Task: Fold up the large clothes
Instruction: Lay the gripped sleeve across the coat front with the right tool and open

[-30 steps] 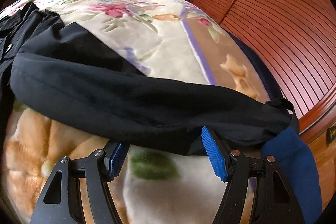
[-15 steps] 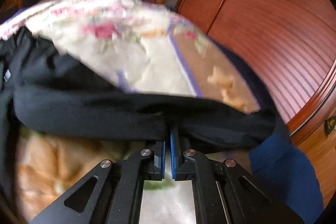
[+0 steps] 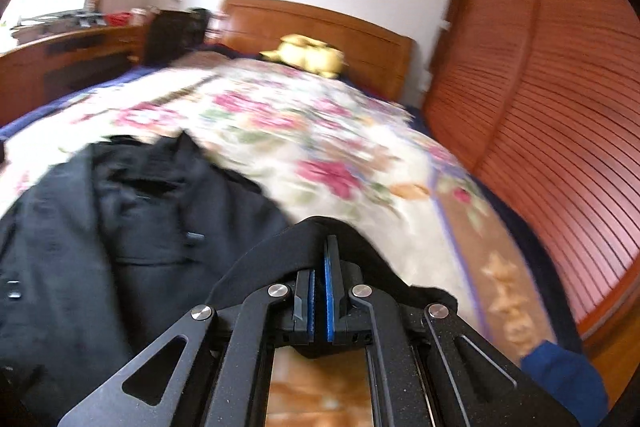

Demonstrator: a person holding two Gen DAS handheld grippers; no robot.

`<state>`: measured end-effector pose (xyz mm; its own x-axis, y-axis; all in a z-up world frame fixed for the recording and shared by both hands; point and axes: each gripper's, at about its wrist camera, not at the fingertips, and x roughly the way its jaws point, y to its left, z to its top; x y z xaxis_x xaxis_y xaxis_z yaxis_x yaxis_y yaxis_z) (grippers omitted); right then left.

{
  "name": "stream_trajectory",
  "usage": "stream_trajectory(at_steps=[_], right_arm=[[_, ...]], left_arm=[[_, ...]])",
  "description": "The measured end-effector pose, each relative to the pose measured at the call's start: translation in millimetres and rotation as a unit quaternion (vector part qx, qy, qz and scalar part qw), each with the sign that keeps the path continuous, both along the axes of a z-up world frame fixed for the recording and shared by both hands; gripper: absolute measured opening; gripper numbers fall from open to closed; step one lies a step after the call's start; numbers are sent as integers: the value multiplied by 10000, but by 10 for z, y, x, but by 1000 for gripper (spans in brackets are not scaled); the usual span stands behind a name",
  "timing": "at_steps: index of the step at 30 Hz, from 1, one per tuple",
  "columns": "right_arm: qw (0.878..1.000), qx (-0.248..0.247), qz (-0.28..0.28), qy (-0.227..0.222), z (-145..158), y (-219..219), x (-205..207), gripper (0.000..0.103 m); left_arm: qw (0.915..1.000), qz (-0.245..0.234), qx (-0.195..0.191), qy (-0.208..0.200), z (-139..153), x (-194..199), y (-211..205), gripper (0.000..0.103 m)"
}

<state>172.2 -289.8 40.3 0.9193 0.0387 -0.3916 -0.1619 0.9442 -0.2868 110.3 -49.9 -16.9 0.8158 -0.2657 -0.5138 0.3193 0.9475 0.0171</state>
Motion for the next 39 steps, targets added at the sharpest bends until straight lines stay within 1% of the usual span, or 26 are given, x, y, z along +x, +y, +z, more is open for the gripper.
stream_trajectory(at_steps=[3, 5, 9, 12, 15, 17, 21, 27, 28, 29, 30, 32, 33, 35, 37, 39], right_arm=[[9990, -44, 438, -20, -9, 291, -190, 3], [9983, -102, 571, 16, -50, 389, -247, 3], [9983, -110, 559, 123, -77, 452, -249, 3], [9985, -53, 537, 47, -17, 454, -257, 3], [9973, 9, 736, -14, -7, 588, -260, 3], [9953, 70, 970, 5, -72, 666, -287, 3], [9909, 141, 1307, 281, -185, 825, -417, 3], [9868, -15, 1308, 951, -511, 922, -421, 3], [9864, -52, 1261, 1052, -555, 922, -407, 5], [9855, -55, 1224, 1177, -602, 913, -400, 11], [9851, -58, 1154, 1271, -642, 898, -403, 14], [9847, -33, 1083, 1365, -649, 882, -420, 30], [9840, -10, 1118, 1388, -622, 904, -386, 35], [9828, 59, 1235, 1374, -603, 871, -442, 55], [9839, 93, 1205, 1318, -578, 809, -523, 59], [9855, 149, 1178, 1211, -520, 737, -604, 59]], left_arm=[[10000, 43, -28, 0, 13, 0, 50, 84], [10000, 66, -45, 3, 19, -5, 84, 84], [9999, 109, -47, -36, 43, -36, 162, 84], [9999, 149, -45, -57, 58, -52, 216, 84], [9998, 204, -46, -60, 65, -71, 288, 84], [9997, 242, -37, -59, 66, -82, 335, 84], [9995, 308, -7, -71, 71, -114, 426, 84], [9993, 361, -24, -70, 66, -144, 535, 84], [9993, 367, -24, -65, 60, -143, 549, 84], [9993, 379, -22, -48, 51, -140, 568, 84], [9993, 384, -21, -37, 44, -142, 576, 84], [9992, 388, -14, -15, 25, -147, 588, 84], [9992, 389, -9, 2, 12, -144, 592, 84], [9993, 371, 2, 48, -15, -144, 595, 84], [9994, 346, 27, 79, -42, -156, 588, 84], [9994, 321, 47, 96, -59, -172, 583, 84]])
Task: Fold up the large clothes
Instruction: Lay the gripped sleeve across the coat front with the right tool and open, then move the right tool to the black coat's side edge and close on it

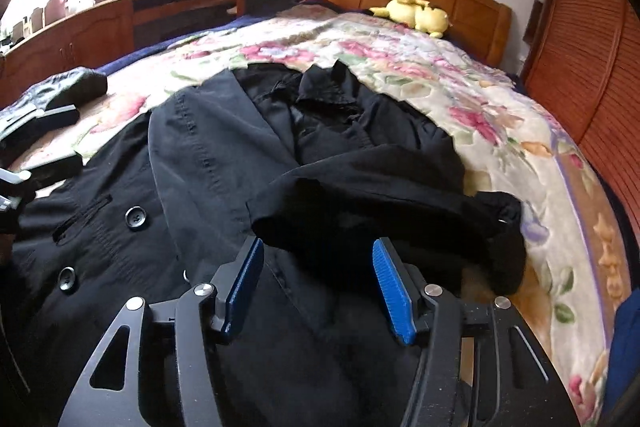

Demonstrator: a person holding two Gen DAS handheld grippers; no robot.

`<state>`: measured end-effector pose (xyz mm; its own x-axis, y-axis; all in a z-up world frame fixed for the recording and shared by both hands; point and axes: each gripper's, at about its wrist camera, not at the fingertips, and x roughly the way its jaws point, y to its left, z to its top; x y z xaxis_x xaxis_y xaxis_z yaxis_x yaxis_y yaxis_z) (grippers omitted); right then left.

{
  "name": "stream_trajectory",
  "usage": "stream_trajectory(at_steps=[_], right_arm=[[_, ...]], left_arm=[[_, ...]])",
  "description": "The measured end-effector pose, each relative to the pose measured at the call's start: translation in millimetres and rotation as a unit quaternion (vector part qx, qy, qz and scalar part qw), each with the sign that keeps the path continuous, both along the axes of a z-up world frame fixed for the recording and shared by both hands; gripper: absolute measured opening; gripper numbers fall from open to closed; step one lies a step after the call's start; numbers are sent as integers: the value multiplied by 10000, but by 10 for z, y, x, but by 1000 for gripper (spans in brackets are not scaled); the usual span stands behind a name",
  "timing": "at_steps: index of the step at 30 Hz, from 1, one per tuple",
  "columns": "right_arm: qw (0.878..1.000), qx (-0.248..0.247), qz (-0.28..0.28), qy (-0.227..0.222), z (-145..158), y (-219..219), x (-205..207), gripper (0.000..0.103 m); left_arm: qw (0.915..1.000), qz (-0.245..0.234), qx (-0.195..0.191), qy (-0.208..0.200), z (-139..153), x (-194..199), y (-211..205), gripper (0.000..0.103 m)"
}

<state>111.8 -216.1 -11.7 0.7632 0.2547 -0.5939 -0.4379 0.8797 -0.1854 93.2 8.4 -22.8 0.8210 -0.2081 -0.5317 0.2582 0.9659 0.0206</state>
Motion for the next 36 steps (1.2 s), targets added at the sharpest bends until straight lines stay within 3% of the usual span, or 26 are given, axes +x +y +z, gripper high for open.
stream_trajectory(at_steps=[5, 8, 11, 16, 21, 28, 34, 36], right_arm=[[9982, 153, -443, -367, 79, -295, -113, 60], [9923, 238, -899, -813, 170, -489, -112, 64], [9892, 263, -1193, -807, 187, -638, 5, 65], [9863, 212, -1571, -463, 95, -767, 362, 65], [9811, 272, -1917, -75, -27, -819, 814, 65], [9773, 248, -2024, 566, -231, -892, 1277, 65], [9785, 205, -1957, 624, -286, -895, 1395, 65], [9794, 251, -1904, 626, -277, -908, 1392, 54]], left_arm=[[10000, -11, -45, -58, 15, -48, -7, 84], [9999, -50, -61, -81, 28, -63, -37, 84], [9999, -120, -43, -39, 4, -60, -96, 84], [9994, -302, -109, 87, -49, -62, -204, 84], [9991, -388, 123, 148, -138, -75, -353, 84], [9989, -413, 163, 167, -143, -80, -377, 84], [9989, -412, 129, 173, -139, -78, -367, 84], [9989, -413, 130, 169, -138, -78, -365, 84]])
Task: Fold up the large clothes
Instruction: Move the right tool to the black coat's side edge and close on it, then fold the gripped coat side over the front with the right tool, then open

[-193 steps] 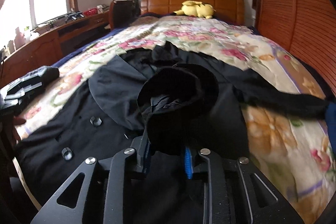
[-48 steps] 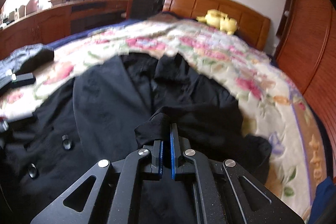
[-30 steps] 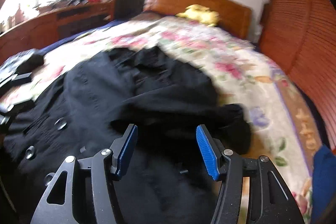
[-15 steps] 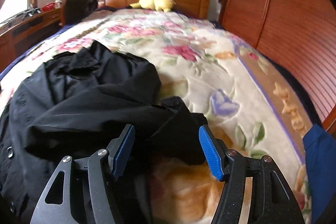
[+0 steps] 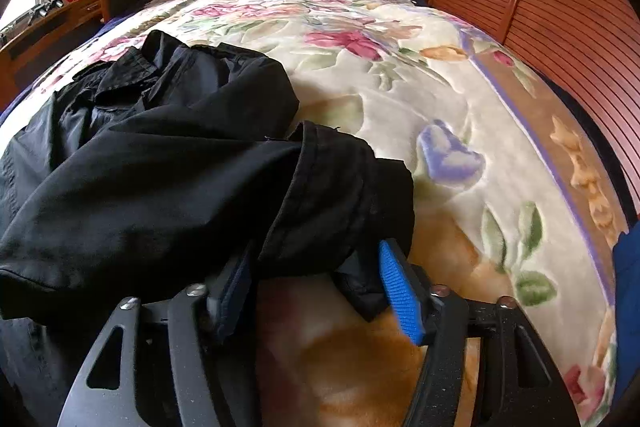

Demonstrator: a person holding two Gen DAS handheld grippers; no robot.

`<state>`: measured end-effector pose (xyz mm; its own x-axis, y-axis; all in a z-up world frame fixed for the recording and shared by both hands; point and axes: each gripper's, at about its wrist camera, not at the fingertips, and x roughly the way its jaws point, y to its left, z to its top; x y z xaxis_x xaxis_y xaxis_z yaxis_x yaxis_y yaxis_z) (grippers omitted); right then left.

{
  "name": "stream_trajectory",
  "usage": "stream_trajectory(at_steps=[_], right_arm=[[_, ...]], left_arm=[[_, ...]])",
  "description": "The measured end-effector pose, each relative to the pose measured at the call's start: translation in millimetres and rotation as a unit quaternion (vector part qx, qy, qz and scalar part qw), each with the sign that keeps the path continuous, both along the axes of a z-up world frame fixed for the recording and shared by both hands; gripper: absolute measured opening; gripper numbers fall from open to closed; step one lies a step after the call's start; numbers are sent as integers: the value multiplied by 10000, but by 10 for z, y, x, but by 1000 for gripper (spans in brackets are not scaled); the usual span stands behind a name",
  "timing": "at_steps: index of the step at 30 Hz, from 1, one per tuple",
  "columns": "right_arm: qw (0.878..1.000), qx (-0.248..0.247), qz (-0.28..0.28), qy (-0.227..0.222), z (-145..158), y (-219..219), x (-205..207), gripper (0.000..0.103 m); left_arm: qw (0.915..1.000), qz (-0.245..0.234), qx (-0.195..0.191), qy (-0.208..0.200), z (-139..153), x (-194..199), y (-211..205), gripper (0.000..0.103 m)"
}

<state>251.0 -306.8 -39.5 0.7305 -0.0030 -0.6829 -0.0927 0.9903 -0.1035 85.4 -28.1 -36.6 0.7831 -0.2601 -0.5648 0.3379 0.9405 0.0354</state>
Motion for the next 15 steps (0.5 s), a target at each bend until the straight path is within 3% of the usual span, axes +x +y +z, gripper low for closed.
stream_trajectory(at_steps=[4, 6, 15], right_arm=[[9997, -180, 78, -169, 39, 32, -80, 21], [9989, -294, 108, -362, 115, 58, -152, 13], [9890, -222, 640, -1316, 667, 420, -678, 8]], left_arm=[[10000, 3, -5, -12, 7, -7, 8, 84], [10000, 3, -11, -15, 7, -4, 12, 84], [9999, 0, -103, 1, 24, 7, 44, 84]])
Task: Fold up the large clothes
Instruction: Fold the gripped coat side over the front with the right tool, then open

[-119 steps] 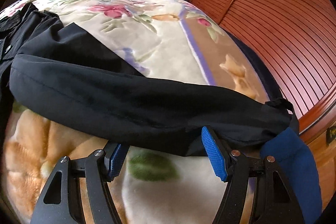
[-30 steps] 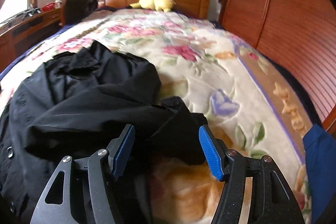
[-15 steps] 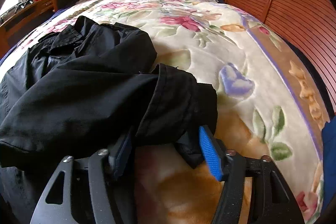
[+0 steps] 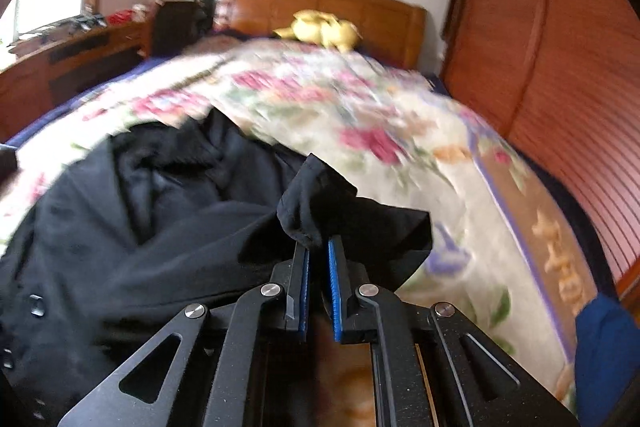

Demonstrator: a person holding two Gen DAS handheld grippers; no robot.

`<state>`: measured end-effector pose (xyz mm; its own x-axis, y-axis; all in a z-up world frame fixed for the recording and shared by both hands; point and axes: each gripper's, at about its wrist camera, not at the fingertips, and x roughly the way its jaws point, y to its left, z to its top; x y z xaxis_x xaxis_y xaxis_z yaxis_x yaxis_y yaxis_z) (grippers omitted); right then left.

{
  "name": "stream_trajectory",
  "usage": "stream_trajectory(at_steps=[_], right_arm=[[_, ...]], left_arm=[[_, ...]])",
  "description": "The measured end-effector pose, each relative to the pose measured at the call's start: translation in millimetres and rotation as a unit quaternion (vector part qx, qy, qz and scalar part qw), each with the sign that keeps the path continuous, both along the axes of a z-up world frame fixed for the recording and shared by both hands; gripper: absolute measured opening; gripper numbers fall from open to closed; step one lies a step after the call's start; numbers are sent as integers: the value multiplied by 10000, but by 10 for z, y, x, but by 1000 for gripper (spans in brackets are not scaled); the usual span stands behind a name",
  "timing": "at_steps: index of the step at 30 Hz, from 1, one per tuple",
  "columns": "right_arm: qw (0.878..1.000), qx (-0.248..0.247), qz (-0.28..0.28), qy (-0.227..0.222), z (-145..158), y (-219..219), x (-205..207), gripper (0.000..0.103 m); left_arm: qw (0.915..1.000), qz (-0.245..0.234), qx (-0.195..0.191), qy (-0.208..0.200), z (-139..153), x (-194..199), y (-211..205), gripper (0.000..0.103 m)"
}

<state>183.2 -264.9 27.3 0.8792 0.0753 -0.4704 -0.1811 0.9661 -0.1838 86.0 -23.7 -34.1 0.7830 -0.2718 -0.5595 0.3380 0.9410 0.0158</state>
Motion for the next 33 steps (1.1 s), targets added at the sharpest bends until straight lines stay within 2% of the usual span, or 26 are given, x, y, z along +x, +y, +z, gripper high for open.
stream_trajectory(at_steps=[8, 16, 25, 33], right_arm=[[9937, 49, 1032, -439, 244, 604, -589, 8], [9823, 65, 1848, -311, 61, 1004, -1054, 9], [9785, 166, 2031, 307, -248, 985, -1168, 9], [9776, 347, 1947, 727, -393, 883, -1400, 23]], left_arm=[[9996, 226, -105, -165, 145, -27, 231, 84], [9968, 670, -291, -322, 266, -27, 657, 84], [9933, 1001, -470, -336, 274, -30, 1016, 84], [9943, 959, -348, -313, 234, -65, 1017, 84]])
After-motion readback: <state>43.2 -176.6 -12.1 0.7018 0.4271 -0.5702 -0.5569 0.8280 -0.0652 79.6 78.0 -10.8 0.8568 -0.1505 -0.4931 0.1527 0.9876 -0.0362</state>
